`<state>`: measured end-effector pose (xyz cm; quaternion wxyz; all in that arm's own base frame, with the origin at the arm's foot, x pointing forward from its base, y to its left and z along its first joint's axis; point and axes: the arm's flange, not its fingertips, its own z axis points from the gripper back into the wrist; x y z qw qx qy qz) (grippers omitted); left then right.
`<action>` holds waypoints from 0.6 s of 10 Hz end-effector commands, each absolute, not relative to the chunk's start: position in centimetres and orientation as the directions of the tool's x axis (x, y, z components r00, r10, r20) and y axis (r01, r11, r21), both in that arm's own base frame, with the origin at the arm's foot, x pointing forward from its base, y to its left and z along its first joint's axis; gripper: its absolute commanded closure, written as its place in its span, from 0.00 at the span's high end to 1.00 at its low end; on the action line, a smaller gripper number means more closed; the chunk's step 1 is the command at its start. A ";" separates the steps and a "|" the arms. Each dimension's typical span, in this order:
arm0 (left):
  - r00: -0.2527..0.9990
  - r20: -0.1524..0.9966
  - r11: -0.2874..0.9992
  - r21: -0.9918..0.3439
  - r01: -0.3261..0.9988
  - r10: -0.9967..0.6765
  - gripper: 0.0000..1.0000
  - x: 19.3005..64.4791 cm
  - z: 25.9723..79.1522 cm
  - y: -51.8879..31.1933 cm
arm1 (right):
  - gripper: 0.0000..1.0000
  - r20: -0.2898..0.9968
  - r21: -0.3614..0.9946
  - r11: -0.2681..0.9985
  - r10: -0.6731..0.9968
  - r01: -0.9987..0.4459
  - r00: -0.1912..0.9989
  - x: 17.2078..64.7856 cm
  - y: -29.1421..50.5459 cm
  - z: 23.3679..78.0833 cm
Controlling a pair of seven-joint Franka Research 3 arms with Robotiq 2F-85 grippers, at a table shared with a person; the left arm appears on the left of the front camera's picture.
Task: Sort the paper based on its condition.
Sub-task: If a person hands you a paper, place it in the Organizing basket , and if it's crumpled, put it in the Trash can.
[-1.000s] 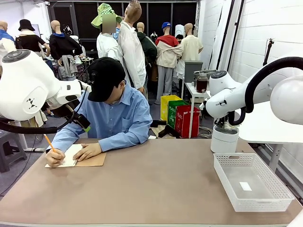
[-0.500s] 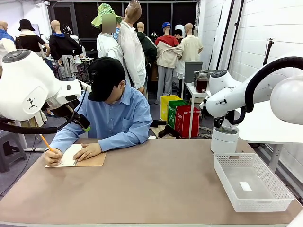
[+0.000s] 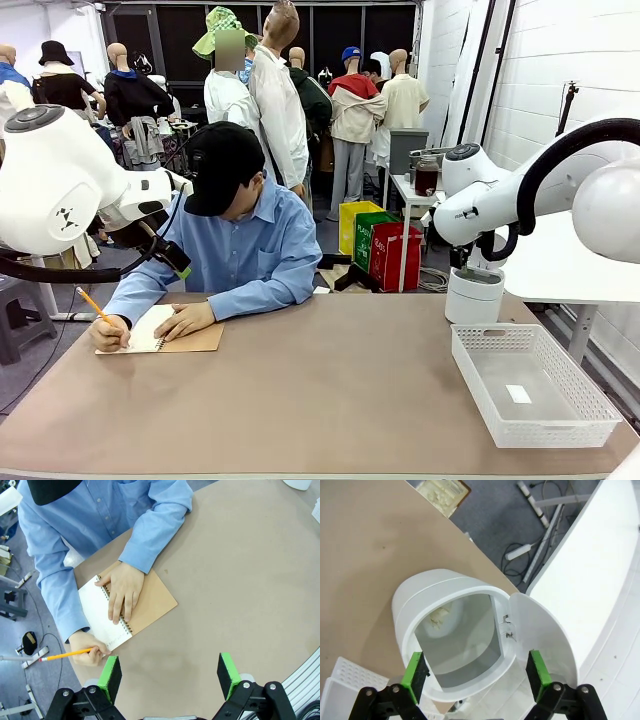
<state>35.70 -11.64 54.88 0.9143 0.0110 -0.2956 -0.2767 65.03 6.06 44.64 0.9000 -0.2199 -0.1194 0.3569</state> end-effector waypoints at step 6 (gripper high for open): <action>0.672 0.536 0.847 0.181 0.500 -0.511 1.00 35.7 54.9 -11.6 | 1.00 0.061 -0.485 0.644 0.699 -0.591 0.713 65.1 6.0 44.7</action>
